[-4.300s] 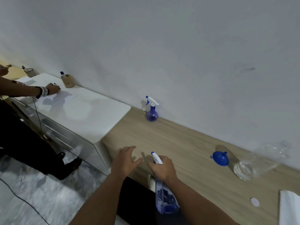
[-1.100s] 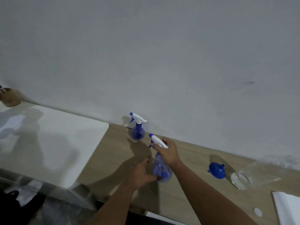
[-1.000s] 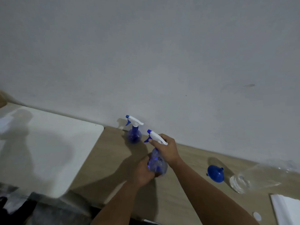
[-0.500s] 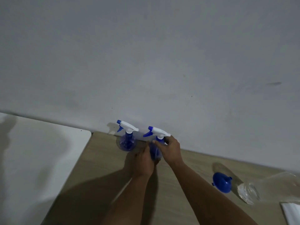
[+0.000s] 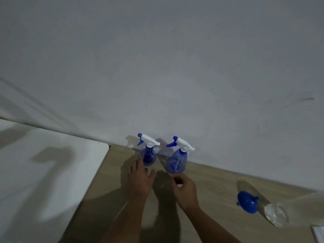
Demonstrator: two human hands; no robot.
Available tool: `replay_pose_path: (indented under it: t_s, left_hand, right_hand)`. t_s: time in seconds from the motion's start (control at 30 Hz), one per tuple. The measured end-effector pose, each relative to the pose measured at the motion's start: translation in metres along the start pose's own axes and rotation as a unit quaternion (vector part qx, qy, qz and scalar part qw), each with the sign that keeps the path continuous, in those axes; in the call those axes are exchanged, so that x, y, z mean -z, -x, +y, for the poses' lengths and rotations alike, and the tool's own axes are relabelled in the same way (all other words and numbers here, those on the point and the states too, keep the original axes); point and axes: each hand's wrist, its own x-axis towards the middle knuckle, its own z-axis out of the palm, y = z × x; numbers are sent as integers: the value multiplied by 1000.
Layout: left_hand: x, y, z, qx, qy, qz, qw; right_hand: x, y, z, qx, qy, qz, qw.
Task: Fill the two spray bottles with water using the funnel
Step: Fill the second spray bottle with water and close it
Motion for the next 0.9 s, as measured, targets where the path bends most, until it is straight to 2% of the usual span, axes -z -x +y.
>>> replay_pose_path:
  t_s: [0.07, 0.1, 0.2, 0.23, 0.33, 0.4, 0.47, 0.57, 0.7, 0.8, 0.9]
  left_hand:
    - [0, -22, -8, -6, -48, 10, 999]
    - [0, -34, -11, -8, -49, -9, 999]
    - [0, -54, -13, -15, 61, -71, 995]
    - [4, -57, -12, -22, 102, -72, 992]
    - [4, -62, -12, -104, 99, -31, 989]
    - [1, -59, -15, -93, 123, -17, 988]
    - [6, -50, -15, -52, 153, -43, 986]
    - [20, -27, -13, -12, 169, -81, 982]
    - [20, 22, -4, -47, 124, -71, 989]
    - [9, 68, 12, -62, 95, -99, 989]
    - [-4, 108, 38, -88, 82, -163, 979]
  right_hand:
    - [-23, -12, -20, 22, 31, -80, 996]
    - [-35, -21, -32, 18, 24, -92, 995]
    - [-61, -53, -66, -12, -37, -61, 997]
    - [-68, -63, -73, -16, -55, -52, 997]
    - [-81, -88, -82, -31, -78, -62, 995]
    - [-85, -96, -79, -29, -78, -69, 994]
    - [-85, -92, -77, -2, -67, -68, 995]
    - [-75, -67, -70, 33, -54, -84, 994]
    - [-41, -19, -49, 61, -55, -78, 994]
    - [-6, 20, -19, 21, -68, -51, 996]
    - [30, 51, 14, -12, -87, -17, 996]
